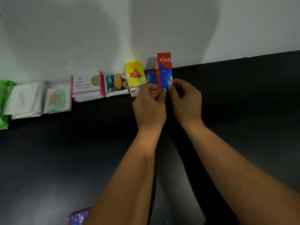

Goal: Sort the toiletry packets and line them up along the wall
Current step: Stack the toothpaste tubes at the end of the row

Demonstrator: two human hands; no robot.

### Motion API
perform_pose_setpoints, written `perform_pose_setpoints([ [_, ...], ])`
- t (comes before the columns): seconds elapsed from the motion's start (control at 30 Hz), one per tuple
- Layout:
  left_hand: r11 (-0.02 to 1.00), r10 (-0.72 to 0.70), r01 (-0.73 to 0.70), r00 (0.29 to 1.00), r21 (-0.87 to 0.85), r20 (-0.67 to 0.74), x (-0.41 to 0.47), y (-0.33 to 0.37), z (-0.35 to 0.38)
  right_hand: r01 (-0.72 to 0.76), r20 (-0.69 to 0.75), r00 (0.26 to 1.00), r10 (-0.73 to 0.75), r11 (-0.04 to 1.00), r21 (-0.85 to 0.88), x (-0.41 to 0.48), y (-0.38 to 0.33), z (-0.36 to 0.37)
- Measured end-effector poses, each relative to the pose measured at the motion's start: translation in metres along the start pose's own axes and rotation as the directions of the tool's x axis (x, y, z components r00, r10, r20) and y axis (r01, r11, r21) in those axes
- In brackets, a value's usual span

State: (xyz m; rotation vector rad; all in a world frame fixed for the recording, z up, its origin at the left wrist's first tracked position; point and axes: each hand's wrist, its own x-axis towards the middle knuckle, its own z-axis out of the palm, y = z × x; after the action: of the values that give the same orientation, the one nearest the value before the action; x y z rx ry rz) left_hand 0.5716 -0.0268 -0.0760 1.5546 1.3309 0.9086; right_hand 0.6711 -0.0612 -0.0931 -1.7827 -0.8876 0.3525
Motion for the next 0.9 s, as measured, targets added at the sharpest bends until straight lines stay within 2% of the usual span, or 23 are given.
perform_pose_setpoints([
  [0.07, 0.995, 0.064, -0.061, 0.997, 0.075, -0.039, 0.005, -0.001, 0.012, 0.123, 0.036, 0.992, -0.117, 0.961, -0.247, 0.013, 0.015, 0.002],
  [0.17, 0.987, 0.069, -0.059, 0.996, 0.146, -0.062, 0.01, -0.005, 0.026, 0.156, 0.117, 0.986, -0.119, 0.911, -0.381, 0.029, 0.031, 0.003],
  [0.27, 0.979, 0.07, -0.052, 0.994, 0.195, -0.083, 0.011, -0.01, 0.031, 0.138, 0.192, 0.979, -0.065, 0.908, -0.396, 0.031, 0.035, 0.003],
  [0.53, 0.899, 0.22, -0.191, 0.975, 0.393, -0.029, 0.011, -0.009, 0.041, 0.104, 0.213, 0.977, -0.026, 0.924, -0.367, 0.027, 0.03, 0.002],
  [0.9, 0.898, 0.17, -0.184, 0.983, 0.4, 0.072, 0.012, -0.007, 0.034, 0.166, 0.279, 0.958, -0.059, 0.91, -0.38, 0.024, 0.03, -0.003],
])
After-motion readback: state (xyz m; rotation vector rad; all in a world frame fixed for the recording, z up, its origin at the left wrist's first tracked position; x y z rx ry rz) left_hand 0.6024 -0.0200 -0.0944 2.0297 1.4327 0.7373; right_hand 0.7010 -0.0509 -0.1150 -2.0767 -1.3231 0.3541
